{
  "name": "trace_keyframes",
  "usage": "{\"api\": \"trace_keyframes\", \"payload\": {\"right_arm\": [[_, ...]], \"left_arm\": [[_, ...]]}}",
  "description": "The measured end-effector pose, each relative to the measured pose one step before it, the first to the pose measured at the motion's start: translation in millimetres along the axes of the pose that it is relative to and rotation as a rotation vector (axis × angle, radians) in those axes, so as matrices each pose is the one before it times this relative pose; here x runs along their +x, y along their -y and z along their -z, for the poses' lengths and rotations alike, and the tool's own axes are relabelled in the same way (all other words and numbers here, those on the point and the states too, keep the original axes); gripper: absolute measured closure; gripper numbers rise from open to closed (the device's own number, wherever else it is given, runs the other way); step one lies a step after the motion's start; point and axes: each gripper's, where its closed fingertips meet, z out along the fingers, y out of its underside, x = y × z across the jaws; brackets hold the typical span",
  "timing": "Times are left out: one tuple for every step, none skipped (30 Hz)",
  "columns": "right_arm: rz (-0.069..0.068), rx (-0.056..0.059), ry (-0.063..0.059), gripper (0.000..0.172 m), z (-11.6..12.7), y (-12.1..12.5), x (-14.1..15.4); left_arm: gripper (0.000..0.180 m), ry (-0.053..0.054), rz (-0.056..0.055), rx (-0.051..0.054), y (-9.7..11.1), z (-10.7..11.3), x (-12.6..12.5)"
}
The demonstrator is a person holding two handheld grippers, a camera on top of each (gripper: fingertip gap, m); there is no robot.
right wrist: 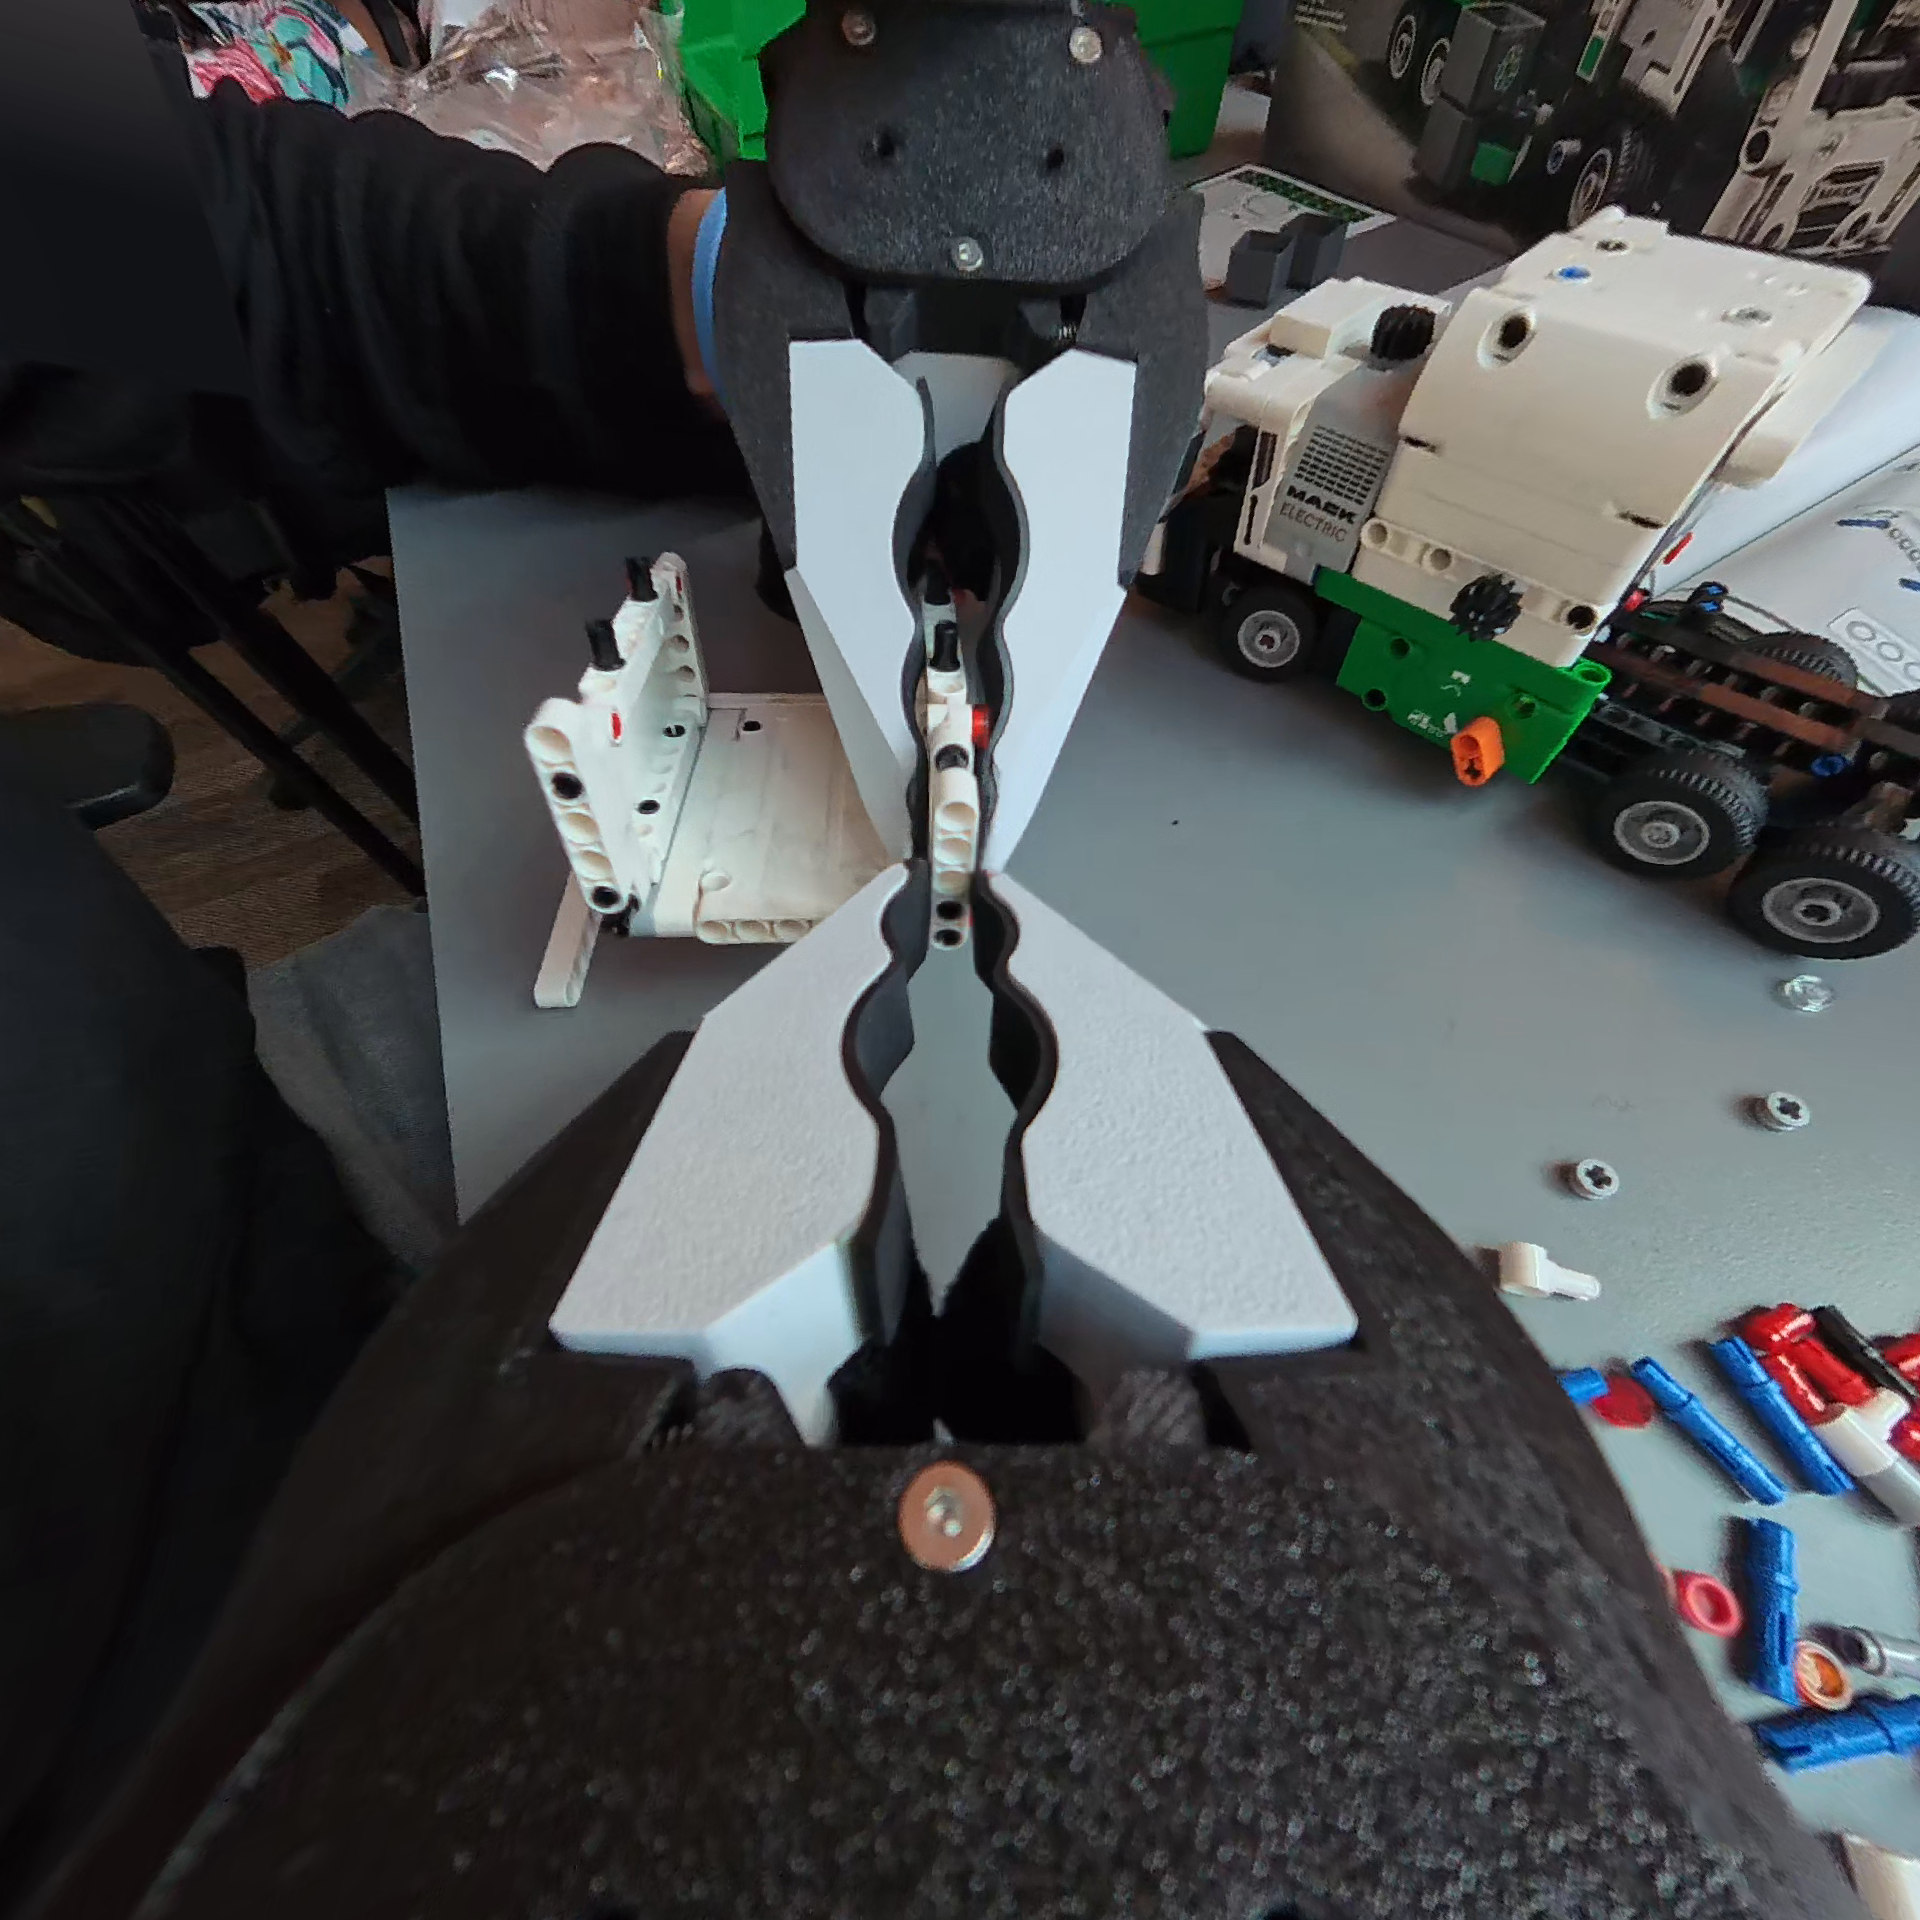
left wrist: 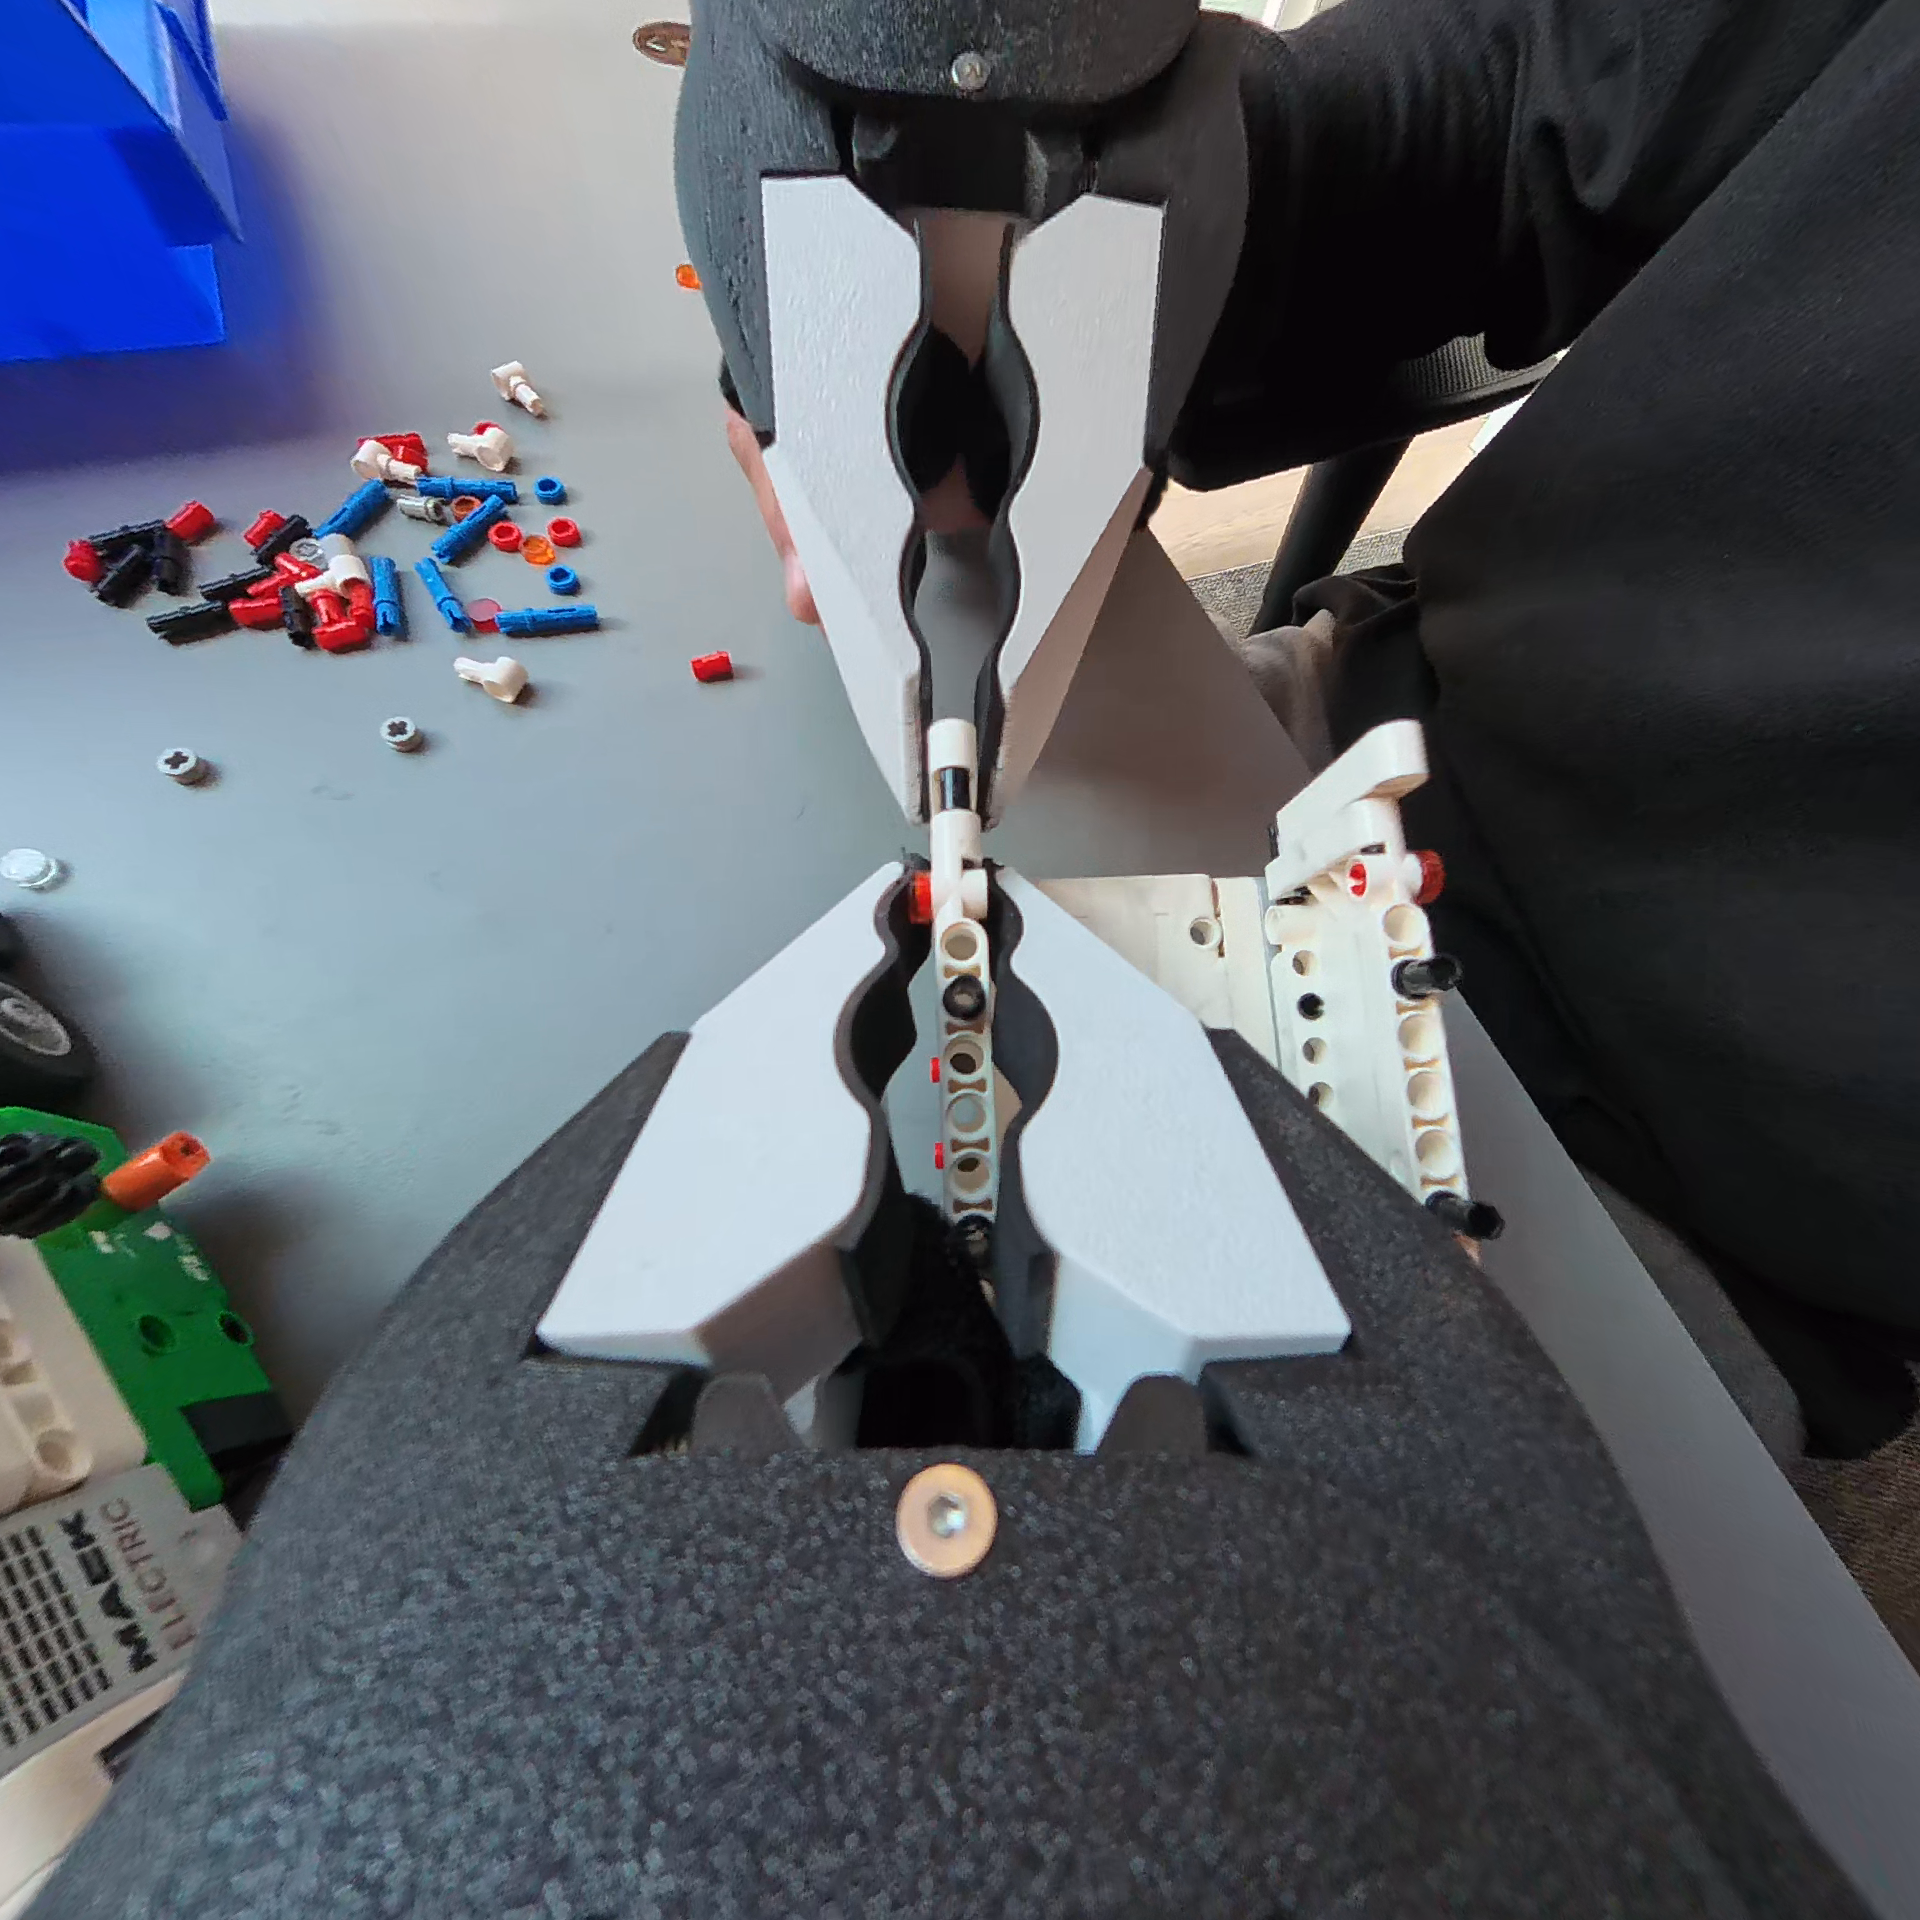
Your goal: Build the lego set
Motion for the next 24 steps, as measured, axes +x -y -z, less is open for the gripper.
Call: {"api": "trace_keyframes", "payload": {"right_arm": [[-0.0001,0.0008,0.0027,0.166,0.11,0.25,-0.43],[0.0005,-0.0040,-0.0015,0.166,0.18,-0.16,0.42],[0.0034,-0.0047,-0.0015,0.166,0.23,-0.59,0.70],[-0.0038,0.0066,0.0035,0.166,0.13,0.69,-0.12],[-0.0027,0.0031,-0.0016,0.166,-0.45,0.01,0.29],[0.0006,-0.0066,-0.0007,0.166,-0.96,-1.37,0.06],[0.0025,-0.0043,0.0001,0.166,-0.85,-0.97,-0.22],[-0.0016,-0.0002,-0.0003,0.165,-0.17,-0.27,0.08],[-0.0013,0.0002,0.0037,0.165,0.18,0.06,-0.46],[-0.0014,0.0000,0.0038,0.165,0.41,0.14,-0.65],[0.0000,0.0003,0.0001,0.165,0.23,0.14,-0.10],[0.0002,0.0015,-0.0020,0.166,0.25,0.05,0.48],[-0.0023,0.0041,0.0016,0.165,0.08,0.32,0.00],[-0.0064,0.0017,0.0050,0.166,0.11,-0.04,-0.50],[-0.0003,-0.0014,0.0009,0.165,0.22,-0.37,-0.20],[0.0032,-0.0083,0.0023,0.165,0.26,-0.72,-0.59],[0.0042,-0.0067,0.0035,0.165,0.26,-0.24,-1.02],[0.0076,-0.0115,-0.0003,0.166,0.76,-0.89,-0.51],[0.0095,-0.0320,-0.0069,0.166,2.36,-4.49,1.20],[0.0038,-0.0206,-0.0212,0.166,6.08,-4.61,5.49],[-0.0215,0.0271,0.0002,0.166,8.14,1.79,4.28],[-0.0391,0.0432,0.0357,0.166,5.41,5.67,-1.05],[-0.0117,-0.0005,0.0071,0.166,0.02,0.44,0.24],[0.0181,-0.0209,-0.0096,0.166,-2.02,-2.74,0.41]], "left_arm": [[0.173,0.0014,-0.0045,0.0070,0.84,0.10,0.28],[0.170,0.0128,-0.0078,0.0098,1.23,-0.16,-1.11],[0.165,0.0241,-0.0100,0.0080,1.36,-0.24,-2.48],[0.164,0.0132,-0.0097,-0.0012,0.49,-0.64,-0.77],[0.169,0.0033,-0.0090,-0.0099,-0.36,-0.73,0.51],[0.173,0.0015,-0.0127,-0.0097,-0.54,-0.63,1.06],[0.174,0.0060,-0.0193,-0.0064,-0.45,-0.44,0.69],[0.173,0.0106,-0.0196,-0.0039,-0.23,-0.11,-0.04],[0.173,0.0017,-0.0081,-0.0034,-0.03,0.10,0.27],[0.173,-0.0052,0.0031,-0.0024,0.25,0.03,0.58],[0.173,-0.0024,0.0004,0.0013,0.08,0.06,-0.02],[0.173,0.0039,-0.0090,0.0034,0.02,0.07,-0.29],[0.173,0.0018,-0.0074,0.0016,0.01,0.21,0.05],[0.173,-0.0036,0.0000,0.0004,-0.13,0.07,0.44],[0.173,-0.0061,0.0027,0.0010,-0.13,-0.21,0.50],[0.173,-0.0083,0.0031,0.0006,-0.14,-0.23,0.97],[0.173,-0.0055,-0.0008,0.0002,0.02,0.18,0.87],[0.173,-0.0024,-0.0021,-0.0091,-1.73,0.79,0.37],[0.173,0.0176,0.0011,-0.0308,-6.02,2.69,-4.05],[0.174,0.0305,0.0066,-0.0144,-5.35,5.12,-7.41],[0.174,0.0039,0.0179,0.0300,1.74,4.31,-3.54],[0.173,-0.0176,0.0121,0.0260,4.55,-1.07,2.32],[0.173,-0.0181,-0.0116,-0.0140,1.27,-6.45,5.69],[0.173,-0.0085,-0.0242,-0.0290,-0.35,-6.41,5.28]]}}
